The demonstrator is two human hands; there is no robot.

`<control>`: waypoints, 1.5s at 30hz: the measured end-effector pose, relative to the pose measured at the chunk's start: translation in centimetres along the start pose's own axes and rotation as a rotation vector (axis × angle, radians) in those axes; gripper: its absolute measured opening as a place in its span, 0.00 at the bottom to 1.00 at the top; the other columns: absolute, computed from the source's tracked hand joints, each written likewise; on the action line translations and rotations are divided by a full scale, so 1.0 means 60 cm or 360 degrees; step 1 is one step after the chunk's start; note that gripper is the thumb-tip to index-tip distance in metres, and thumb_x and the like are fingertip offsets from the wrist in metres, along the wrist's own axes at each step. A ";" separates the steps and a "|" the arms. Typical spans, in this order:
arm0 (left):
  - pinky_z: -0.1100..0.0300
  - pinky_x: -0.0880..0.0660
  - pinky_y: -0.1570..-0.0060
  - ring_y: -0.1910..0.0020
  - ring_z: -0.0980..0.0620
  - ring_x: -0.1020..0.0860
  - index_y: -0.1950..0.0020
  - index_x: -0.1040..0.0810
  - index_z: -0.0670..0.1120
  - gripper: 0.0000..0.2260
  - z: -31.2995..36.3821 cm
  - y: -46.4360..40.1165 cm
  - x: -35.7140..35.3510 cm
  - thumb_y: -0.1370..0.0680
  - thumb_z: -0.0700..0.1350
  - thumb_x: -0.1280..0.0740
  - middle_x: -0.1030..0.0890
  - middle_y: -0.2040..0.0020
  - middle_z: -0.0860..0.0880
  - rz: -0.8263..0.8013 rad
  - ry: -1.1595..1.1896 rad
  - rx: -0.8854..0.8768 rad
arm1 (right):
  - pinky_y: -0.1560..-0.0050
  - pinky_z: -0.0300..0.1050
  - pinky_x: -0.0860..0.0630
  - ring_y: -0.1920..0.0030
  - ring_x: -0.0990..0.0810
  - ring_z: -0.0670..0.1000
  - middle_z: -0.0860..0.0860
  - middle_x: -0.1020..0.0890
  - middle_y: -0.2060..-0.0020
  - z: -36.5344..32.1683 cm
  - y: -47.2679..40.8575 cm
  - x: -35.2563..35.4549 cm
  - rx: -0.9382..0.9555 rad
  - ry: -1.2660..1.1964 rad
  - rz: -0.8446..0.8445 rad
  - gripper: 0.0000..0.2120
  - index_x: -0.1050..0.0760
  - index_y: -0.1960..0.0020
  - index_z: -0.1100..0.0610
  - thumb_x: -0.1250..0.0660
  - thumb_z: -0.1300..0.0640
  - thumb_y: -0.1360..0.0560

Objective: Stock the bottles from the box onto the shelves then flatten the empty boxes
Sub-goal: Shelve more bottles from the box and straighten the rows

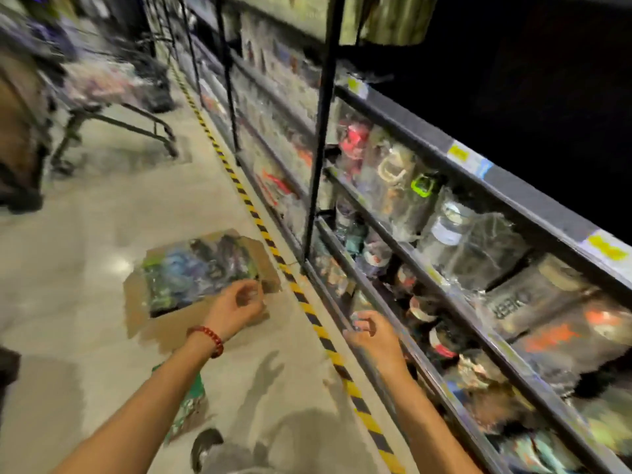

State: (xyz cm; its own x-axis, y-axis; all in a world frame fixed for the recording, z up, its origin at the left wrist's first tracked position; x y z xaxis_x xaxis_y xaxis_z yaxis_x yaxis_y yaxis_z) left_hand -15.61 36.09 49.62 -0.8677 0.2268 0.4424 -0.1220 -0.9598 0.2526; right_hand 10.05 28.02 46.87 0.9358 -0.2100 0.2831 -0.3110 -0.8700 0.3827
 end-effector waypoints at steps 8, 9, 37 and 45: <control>0.61 0.29 0.44 0.45 0.50 0.24 0.38 0.26 0.42 0.19 -0.147 -0.056 0.253 0.27 0.38 0.29 0.21 0.42 0.43 0.0299 0.0122 0.0278 | 0.58 0.38 0.29 0.51 0.24 0.49 0.51 0.24 0.52 -0.112 -0.102 -0.310 0.0088 0.0166 -0.0385 0.14 0.27 0.44 0.60 0.31 0.65 0.29; 0.64 0.31 0.46 0.46 0.52 0.25 0.37 0.27 0.41 0.18 -0.162 -0.065 0.276 0.26 0.37 0.30 0.22 0.42 0.44 0.0318 0.0108 0.0299 | 0.57 0.38 0.28 0.50 0.24 0.49 0.50 0.23 0.51 -0.123 -0.112 -0.341 0.0097 0.0190 -0.0402 0.14 0.26 0.44 0.59 0.30 0.65 0.29; 0.53 0.28 0.40 0.39 0.43 0.26 0.31 0.33 0.42 0.27 -0.578 -0.674 0.430 0.27 0.41 0.29 0.27 0.35 0.41 0.0376 0.0413 0.1337 | 0.47 0.44 0.27 0.46 0.25 0.52 0.51 0.24 0.47 -0.120 -0.784 -0.899 -0.0345 0.1022 -0.0936 0.19 0.30 0.42 0.56 0.27 0.60 0.29; 0.50 0.30 0.37 0.34 0.43 0.30 0.28 0.37 0.43 0.32 -0.786 -0.825 0.347 0.28 0.47 0.28 0.31 0.31 0.42 0.0213 0.0287 0.1511 | 0.42 0.54 0.25 0.42 0.24 0.57 0.56 0.25 0.40 0.026 -0.937 -1.009 -0.0328 0.1183 -0.0869 0.31 0.34 0.34 0.59 0.26 0.48 0.31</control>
State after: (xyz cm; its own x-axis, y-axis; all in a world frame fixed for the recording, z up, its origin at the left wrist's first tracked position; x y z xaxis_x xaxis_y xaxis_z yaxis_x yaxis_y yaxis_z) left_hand -50.38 80.51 5.74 -0.9163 0.0210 0.3999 0.3538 -0.4253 0.8330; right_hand -28.85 88.97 6.86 0.6370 0.6032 0.4800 0.0493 -0.6533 0.7555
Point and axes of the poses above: each hand's wrist, its own y-axis away from the middle knuckle, its own x-axis out of the back of the hand, z = x × y, the point moved 6 cm from there along -y, towards the middle knuckle
